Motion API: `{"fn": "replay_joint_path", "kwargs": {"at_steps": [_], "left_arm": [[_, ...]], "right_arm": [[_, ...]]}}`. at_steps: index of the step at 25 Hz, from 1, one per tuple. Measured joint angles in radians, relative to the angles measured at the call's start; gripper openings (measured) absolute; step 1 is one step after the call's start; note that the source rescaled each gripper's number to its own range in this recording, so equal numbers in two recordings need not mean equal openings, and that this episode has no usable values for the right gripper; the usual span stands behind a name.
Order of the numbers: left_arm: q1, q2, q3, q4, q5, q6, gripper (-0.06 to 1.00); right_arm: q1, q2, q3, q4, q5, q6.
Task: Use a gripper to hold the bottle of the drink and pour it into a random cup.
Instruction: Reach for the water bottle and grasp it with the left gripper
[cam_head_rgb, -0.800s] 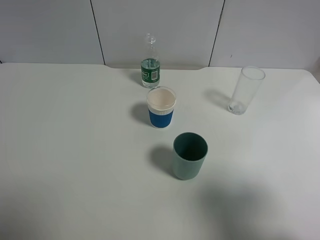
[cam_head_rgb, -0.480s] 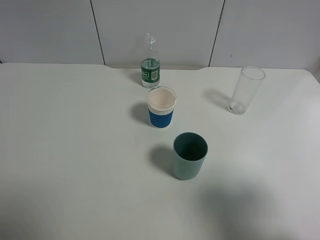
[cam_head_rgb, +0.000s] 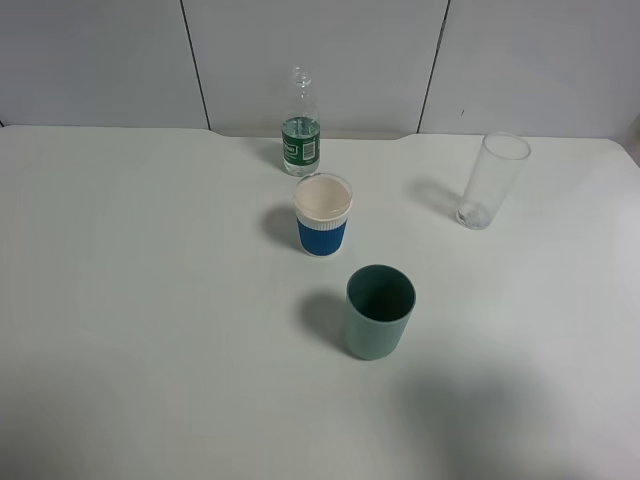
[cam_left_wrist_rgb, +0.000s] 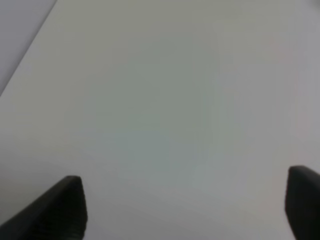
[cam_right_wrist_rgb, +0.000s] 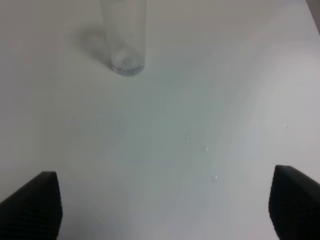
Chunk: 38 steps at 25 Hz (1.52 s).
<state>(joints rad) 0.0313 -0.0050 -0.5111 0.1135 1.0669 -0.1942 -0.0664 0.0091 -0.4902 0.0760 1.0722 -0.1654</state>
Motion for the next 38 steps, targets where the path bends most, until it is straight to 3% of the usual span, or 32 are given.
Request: {"fn": "replay_joint_path", "kwargs": {"at_steps": [38], "left_arm": [[0.000,0.000,0.000,0.000,0.000,0.000,0.63]], "right_arm": [[0.000,0.000,0.000,0.000,0.000,0.000]]}}
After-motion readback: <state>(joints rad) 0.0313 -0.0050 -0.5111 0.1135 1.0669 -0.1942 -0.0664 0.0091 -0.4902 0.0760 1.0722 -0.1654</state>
